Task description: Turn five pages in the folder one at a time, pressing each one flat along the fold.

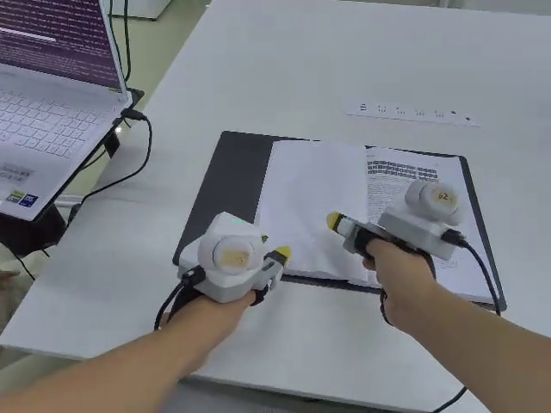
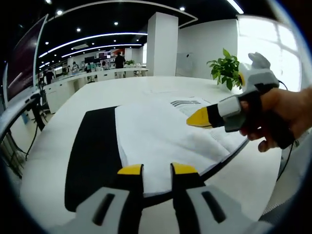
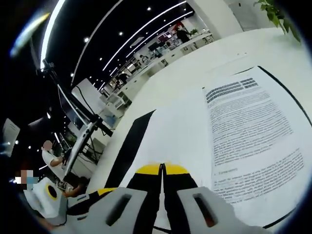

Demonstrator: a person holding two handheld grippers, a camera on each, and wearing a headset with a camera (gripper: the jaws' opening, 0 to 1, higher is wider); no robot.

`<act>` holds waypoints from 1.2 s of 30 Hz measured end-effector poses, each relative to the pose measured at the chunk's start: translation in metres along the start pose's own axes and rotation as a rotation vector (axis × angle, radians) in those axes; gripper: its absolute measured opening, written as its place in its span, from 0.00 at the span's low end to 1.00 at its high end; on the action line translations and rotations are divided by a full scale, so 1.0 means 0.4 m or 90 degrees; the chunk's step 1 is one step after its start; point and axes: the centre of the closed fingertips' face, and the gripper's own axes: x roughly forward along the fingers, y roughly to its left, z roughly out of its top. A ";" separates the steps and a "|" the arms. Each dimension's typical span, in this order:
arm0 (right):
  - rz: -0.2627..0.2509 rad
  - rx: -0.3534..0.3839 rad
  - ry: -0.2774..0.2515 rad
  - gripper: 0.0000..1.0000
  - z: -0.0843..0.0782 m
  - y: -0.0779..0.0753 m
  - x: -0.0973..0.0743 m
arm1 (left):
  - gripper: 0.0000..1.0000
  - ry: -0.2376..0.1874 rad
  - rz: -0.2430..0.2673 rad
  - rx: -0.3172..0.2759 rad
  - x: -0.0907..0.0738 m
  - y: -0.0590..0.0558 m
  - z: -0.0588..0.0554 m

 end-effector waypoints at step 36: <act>-0.022 -0.179 -0.048 0.00 0.148 -0.169 0.186 | 0.17 -0.034 0.064 -0.030 0.003 0.023 -0.056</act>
